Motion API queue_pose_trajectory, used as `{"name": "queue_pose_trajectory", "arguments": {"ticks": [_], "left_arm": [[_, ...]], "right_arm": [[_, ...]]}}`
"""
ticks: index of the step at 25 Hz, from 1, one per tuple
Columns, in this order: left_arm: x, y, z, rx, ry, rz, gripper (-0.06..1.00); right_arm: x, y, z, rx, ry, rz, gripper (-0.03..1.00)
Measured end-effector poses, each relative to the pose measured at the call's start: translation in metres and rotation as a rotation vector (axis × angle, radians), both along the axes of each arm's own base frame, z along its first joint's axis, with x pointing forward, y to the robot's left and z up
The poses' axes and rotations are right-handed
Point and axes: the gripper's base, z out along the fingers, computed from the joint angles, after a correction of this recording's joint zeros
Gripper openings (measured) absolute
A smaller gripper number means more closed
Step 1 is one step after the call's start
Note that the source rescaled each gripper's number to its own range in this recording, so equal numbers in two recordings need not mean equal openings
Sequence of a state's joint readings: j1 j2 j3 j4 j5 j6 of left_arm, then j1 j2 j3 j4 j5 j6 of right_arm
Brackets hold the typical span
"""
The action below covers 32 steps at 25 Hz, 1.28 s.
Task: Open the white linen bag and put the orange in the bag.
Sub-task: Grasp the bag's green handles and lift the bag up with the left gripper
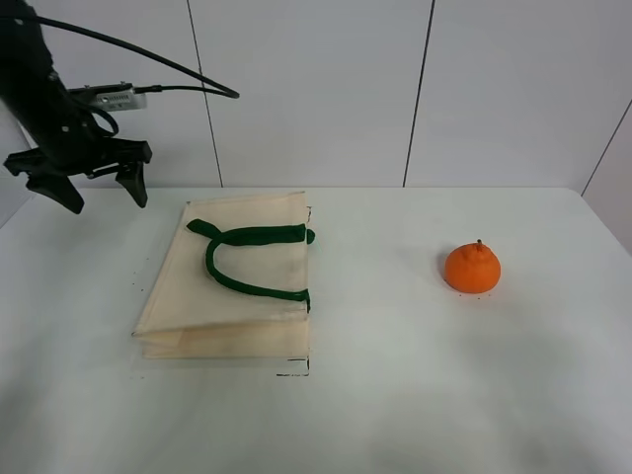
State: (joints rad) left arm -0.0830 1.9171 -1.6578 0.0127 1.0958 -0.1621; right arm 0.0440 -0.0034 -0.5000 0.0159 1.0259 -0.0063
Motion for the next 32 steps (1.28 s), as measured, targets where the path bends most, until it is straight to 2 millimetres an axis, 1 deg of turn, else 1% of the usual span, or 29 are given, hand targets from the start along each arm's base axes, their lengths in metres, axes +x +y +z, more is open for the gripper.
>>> {"name": "queue_pose_trajectory", "arguments": {"ticks": [3, 7, 8, 10, 13, 17, 22, 24, 27, 28, 29, 31, 32], "left_arm": [[0.014, -0.031, -0.014, -0.006, 0.013, -0.039, 1.0], [0.022, -0.072, -0.037, -0.026, 0.021, -0.065, 1.0], [0.023, -0.081, -0.045, -0.027, 0.024, -0.074, 1.0], [0.026, -0.092, -0.059, -0.028, 0.03, -0.081, 1.0], [0.032, -0.098, -0.083, -0.029, 0.044, -0.065, 1.0], [0.038, -0.098, -0.113, -0.01, 0.066, -0.058, 1.0], [0.04, -0.099, -0.151, 0.007, 0.132, -0.05, 1.0], [0.041, -0.1, -0.16, 0.008, 0.142, -0.049, 1.0], [0.042, -0.099, -0.16, 0.006, 0.143, -0.047, 0.98], [0.042, -0.099, -0.16, 0.005, 0.143, -0.046, 0.95], [0.042, -0.099, -0.16, 0.004, 0.142, -0.045, 0.9], [0.042, -0.099, -0.16, 0.005, 0.143, -0.044, 0.71], [0.042, -0.099, -0.161, 0.01, 0.145, -0.046, 0.57]], "right_arm": [[0.0, 0.0, 0.0, 0.0, 0.0, 0.0, 1.0], [0.0, 0.0, 0.0, 0.0, 0.0, 0.0, 1.0], [0.0, 0.0, 0.0, 0.0, 0.0, 0.0, 1.0], [0.0, 0.0, 0.0, 0.0, 0.0, 0.0, 1.0], [0.0, 0.0, 0.0, 0.0, 0.0, 0.0, 1.0], [0.0, 0.0, 0.0, 0.0, 0.0, 0.0, 1.0], [0.0, 0.0, 0.0, 0.0, 0.0, 0.0, 1.0], [0.0, 0.0, 0.0, 0.0, 0.0, 0.0, 1.0], [0.0, 0.0, 0.0, 0.0, 0.0, 0.0, 1.0], [0.0, 0.0, 0.0, 0.0, 0.0, 0.0, 1.0], [0.0, 0.0, 0.0, 0.0, 0.0, 0.0, 1.0], [0.0, 0.0, 0.0, 0.0, 0.0, 0.0, 1.0], [0.0, 0.0, 0.0, 0.0, 0.0, 0.0, 1.0]]}}
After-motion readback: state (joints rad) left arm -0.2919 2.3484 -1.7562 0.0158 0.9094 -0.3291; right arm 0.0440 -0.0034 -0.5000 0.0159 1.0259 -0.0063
